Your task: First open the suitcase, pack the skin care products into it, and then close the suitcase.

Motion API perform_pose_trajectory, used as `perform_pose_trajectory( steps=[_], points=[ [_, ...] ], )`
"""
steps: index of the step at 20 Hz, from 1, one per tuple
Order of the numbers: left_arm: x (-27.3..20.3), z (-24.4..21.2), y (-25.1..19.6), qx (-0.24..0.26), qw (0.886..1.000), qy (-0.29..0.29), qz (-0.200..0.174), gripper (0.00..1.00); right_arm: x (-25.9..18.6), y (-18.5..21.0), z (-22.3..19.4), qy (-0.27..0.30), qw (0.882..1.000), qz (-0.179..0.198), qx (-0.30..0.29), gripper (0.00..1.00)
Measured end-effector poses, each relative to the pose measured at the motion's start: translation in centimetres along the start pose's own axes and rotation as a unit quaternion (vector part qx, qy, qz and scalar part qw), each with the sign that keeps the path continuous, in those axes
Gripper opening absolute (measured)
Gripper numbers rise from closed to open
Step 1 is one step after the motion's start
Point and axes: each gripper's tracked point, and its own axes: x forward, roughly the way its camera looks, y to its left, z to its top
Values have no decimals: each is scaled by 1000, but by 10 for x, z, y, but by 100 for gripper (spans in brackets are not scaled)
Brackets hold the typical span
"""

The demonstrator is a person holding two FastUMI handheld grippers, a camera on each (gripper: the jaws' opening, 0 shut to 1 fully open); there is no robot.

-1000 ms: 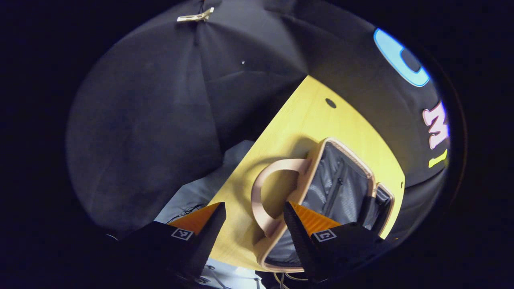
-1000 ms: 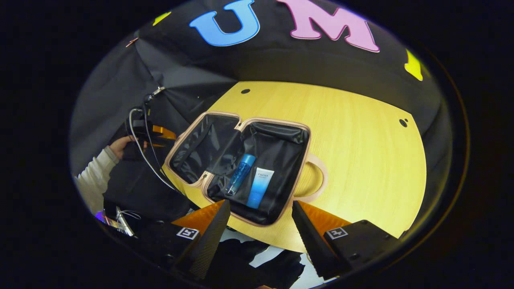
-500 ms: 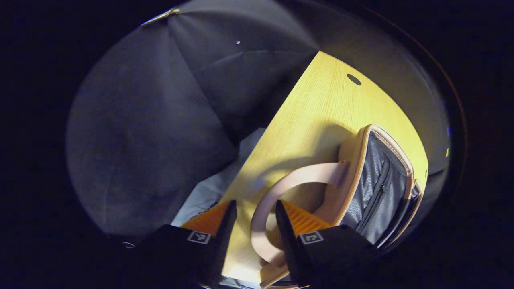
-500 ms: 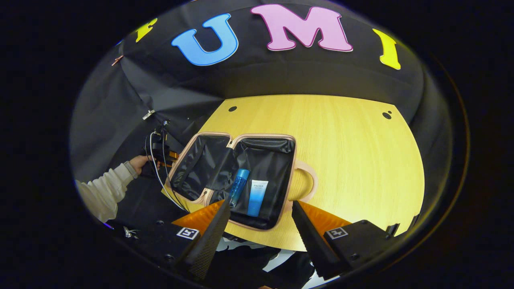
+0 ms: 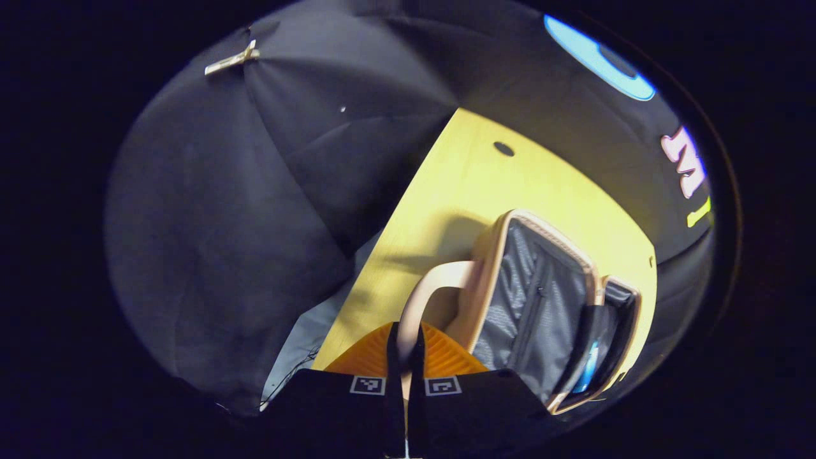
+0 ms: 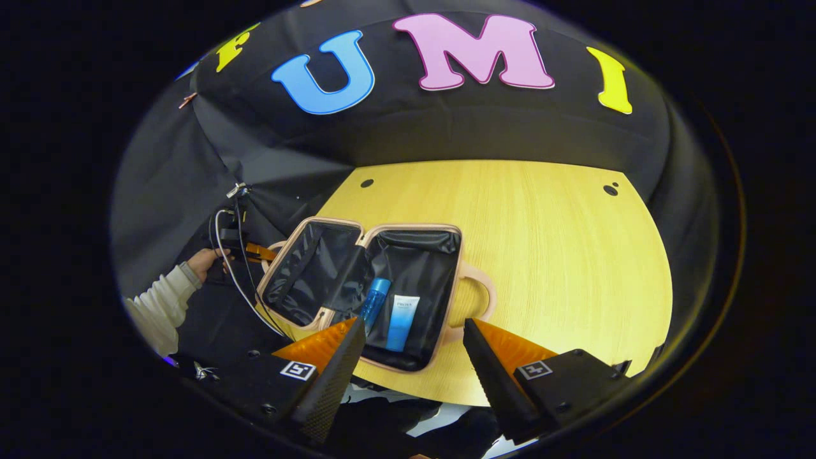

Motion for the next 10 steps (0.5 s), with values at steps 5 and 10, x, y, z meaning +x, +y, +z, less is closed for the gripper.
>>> perform_pose_trajectory(
  steps=[5, 10],
  points=[
    [-94, 23, -58, 22, 995, -74, -62, 6, -8, 3, 14, -17, 999, 33, -9, 98],
    [-173, 19, -173, 86, 980, -131, -125, 6, -37, -23, 29, -49, 998, 37, -21, 98]
  ],
)
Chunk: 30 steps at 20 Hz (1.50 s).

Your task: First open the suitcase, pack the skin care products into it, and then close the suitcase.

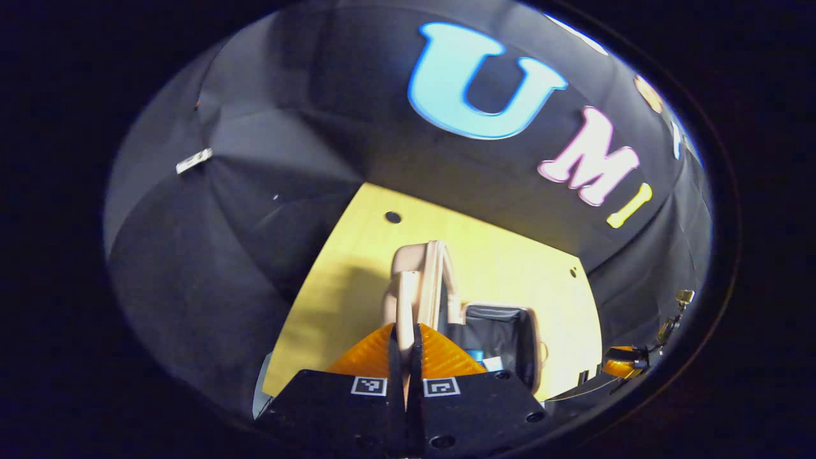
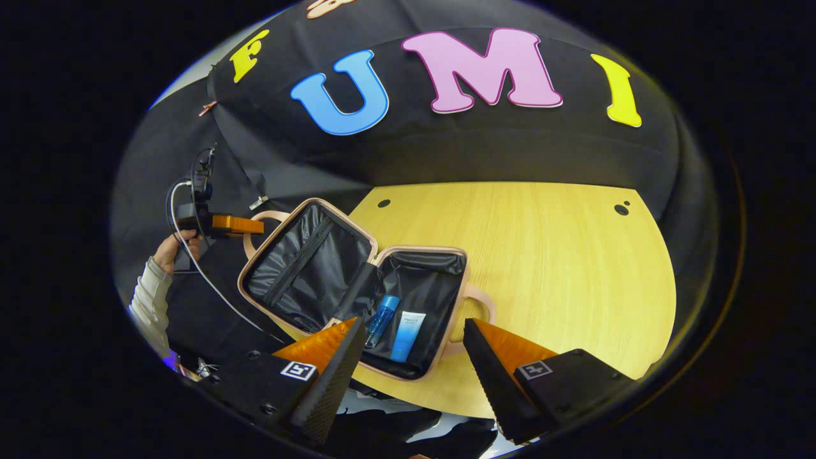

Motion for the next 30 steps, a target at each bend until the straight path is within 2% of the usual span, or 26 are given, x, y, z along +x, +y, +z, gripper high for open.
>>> perform_pose_trajectory(
  steps=[5, 9, 11, 12, 14, 18, 20, 24, 28, 30],
  points=[
    [-9, -10, -145, 55, 994, -12, -99, 6, -34, -46, 12, -27, 999, -26, -8, 98],
    [31, -54, -244, 60, 983, 27, -170, 6, -58, -85, 8, -31, 998, -47, 11, 98],
    [67, -85, -275, 57, 979, 47, -189, 6, -70, -104, 6, -35, 997, -60, 20, 98],
    [86, -107, -291, 54, 977, 67, -194, 2, -78, -115, 4, -35, 997, -67, 26, 98],
    [116, -148, -312, 53, 975, 98, -190, 7, -89, -134, -2, -35, 996, -79, 39, 98],
    [165, -207, -322, 69, 977, 146, -141, 7, -113, -167, -12, -34, 992, -103, 60, 98],
    [181, -229, -323, 83, 976, 162, -119, 7, -122, -185, -16, -33, 991, -119, 60, 98],
    [190, -242, -325, 110, 974, 168, -108, 10, -124, -195, -19, -34, 989, -127, 63, 98],
    [187, -239, -326, 142, 975, 148, -89, 27, -116, -190, -13, -38, 990, -123, 49, 98],
    [177, -231, -330, 144, 977, 131, -89, 55, -108, -183, -3, -48, 991, -118, 47, 98]
  ],
)
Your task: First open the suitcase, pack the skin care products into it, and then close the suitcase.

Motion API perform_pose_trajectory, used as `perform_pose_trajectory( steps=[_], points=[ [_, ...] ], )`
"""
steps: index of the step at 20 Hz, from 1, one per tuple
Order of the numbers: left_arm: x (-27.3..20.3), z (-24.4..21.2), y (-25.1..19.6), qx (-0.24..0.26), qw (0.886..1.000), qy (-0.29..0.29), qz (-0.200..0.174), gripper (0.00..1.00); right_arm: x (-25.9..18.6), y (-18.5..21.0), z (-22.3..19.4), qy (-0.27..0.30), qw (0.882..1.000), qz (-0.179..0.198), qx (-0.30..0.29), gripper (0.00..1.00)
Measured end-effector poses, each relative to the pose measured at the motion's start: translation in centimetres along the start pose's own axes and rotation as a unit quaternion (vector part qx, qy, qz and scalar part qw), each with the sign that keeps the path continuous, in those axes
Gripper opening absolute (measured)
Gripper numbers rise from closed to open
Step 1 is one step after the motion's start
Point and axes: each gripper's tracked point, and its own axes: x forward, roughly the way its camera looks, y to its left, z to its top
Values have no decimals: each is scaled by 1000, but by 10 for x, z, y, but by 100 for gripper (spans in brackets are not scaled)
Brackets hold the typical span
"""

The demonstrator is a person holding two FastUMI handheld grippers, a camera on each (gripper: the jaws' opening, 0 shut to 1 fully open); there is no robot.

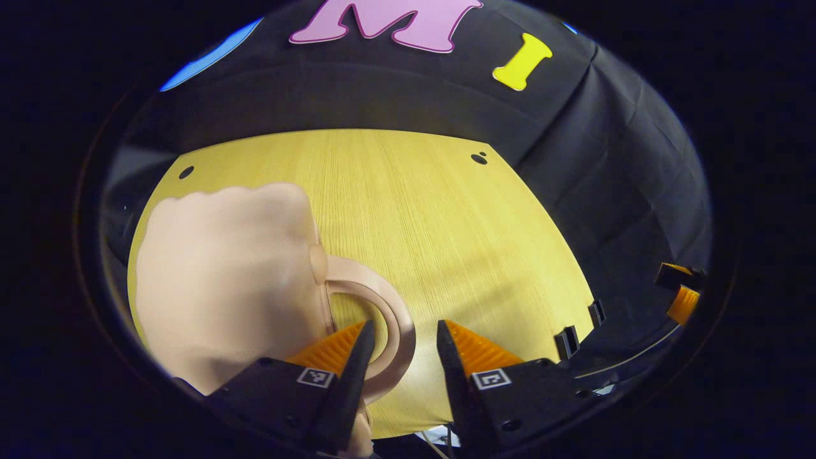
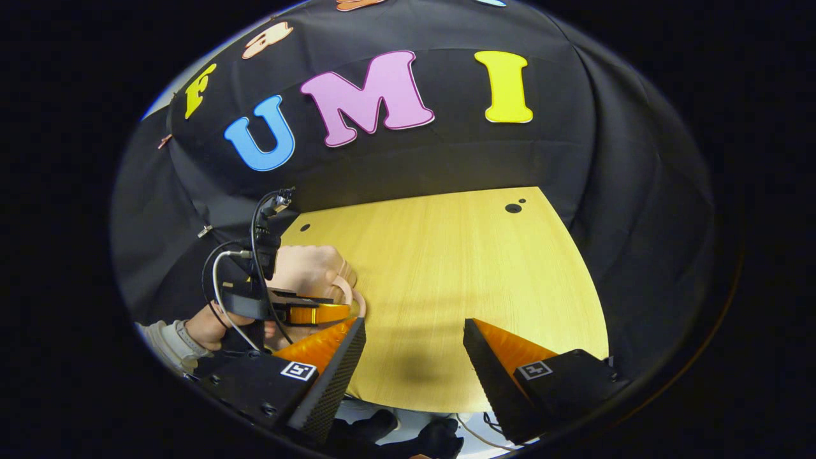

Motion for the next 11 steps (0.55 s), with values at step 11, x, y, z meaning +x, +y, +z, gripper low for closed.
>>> perform_pose_trajectory(
  steps=[11],
  points=[
    [-228, 152, -41, 76, 933, -344, 69, 88, -49, 79, 167, -245, 964, -13, -107, 98]
  ],
)
